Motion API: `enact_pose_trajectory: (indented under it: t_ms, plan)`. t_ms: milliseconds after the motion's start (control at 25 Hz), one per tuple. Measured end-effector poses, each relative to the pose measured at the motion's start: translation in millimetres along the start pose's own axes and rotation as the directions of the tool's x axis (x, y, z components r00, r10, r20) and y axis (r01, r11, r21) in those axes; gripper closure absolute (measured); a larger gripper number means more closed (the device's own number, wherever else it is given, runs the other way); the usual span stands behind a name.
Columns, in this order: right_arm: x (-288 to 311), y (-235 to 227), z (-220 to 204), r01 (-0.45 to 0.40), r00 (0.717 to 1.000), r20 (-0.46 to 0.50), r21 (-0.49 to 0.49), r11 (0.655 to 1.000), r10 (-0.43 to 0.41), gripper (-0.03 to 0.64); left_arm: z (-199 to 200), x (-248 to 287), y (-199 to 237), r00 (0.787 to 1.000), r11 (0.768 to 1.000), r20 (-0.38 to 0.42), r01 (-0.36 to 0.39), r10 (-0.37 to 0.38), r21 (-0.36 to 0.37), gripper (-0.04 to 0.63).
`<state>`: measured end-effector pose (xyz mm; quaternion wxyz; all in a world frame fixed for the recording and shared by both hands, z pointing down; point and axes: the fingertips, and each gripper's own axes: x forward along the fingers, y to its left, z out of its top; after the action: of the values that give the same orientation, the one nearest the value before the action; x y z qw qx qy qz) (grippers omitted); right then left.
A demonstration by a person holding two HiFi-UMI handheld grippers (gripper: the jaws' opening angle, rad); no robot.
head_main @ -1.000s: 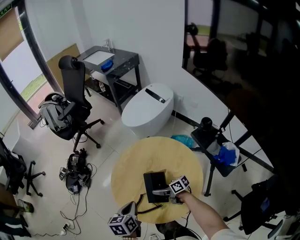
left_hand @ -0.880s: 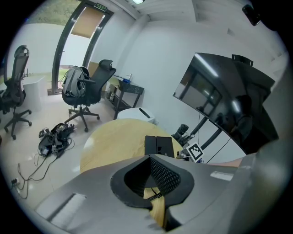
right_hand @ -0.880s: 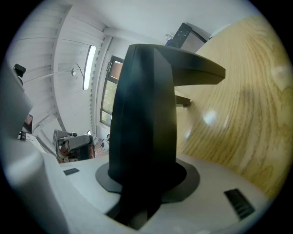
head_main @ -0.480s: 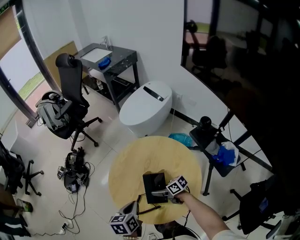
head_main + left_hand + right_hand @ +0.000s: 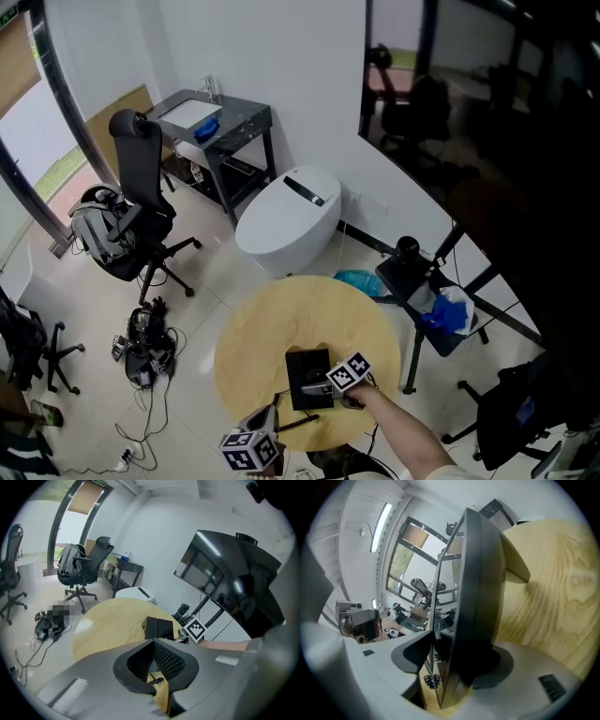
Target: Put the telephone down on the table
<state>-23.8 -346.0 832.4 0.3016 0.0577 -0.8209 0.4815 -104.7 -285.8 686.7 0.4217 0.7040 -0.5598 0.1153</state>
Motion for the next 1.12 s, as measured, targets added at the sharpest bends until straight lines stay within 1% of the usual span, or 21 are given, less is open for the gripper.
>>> enact_pose_trajectory:
  t_ms: [80, 160, 480, 680, 840, 1000, 1080, 1120]
  plan:
    - [-2, -3, -1, 0.02, 1.0, -0.01, 0.007, 1.0, -0.02, 0.316, -1, 0, -1, 1.0, 1.0, 0.001, 0.002, -0.002, -0.001, 0.609]
    - [-3, -5, -2, 0.028, 1.0, -0.014, 0.015, 0.999, -0.028, 0.314, -1, 0, -1, 1.0, 1.0, 0.001, 0.002, -0.002, -0.001, 0.609]
    - [-4, -8, -4, 0.024, 0.999, -0.033, 0.071, 0.997, -0.022, 0.313, -4, -6, -1, 1.0, 1.0, 0.004, -0.001, 0.001, -0.001, 0.609]
    - [-7, -11, -7, 0.047, 0.996, -0.083, 0.073, 0.996, -0.04, 0.307, -10, -7, 0, 1.0, 1.0, 0.0, -0.006, 0.006, -0.005, 0.609]
    - [-7, -12, -9, 0.049, 0.99, -0.139, 0.102, 0.994, -0.035, 0.305, -11, -7, 0, 1.0, 1.0, -0.003, -0.004, 0.004, -0.008, 0.609]
    - [-8, -12, -11, 0.074, 0.983, -0.175, 0.122, 0.99, -0.052, 0.298, -9, -7, -1, 1.0, 1.0, 0.001, 0.002, -0.002, -0.01, 0.609]
    - [-10, -12, -12, 0.071, 0.986, -0.163, 0.141, 0.987, -0.047, 0.292, -8, -7, -1, 1.0, 1.0, 0.005, 0.002, -0.002, -0.013, 0.609]
    - [-11, -11, -11, 0.065, 0.989, -0.142, 0.158, 0.985, -0.042, 0.271, -7, -7, -1, 1.0, 1.0, 0.007, 0.002, -0.002, -0.014, 0.609]
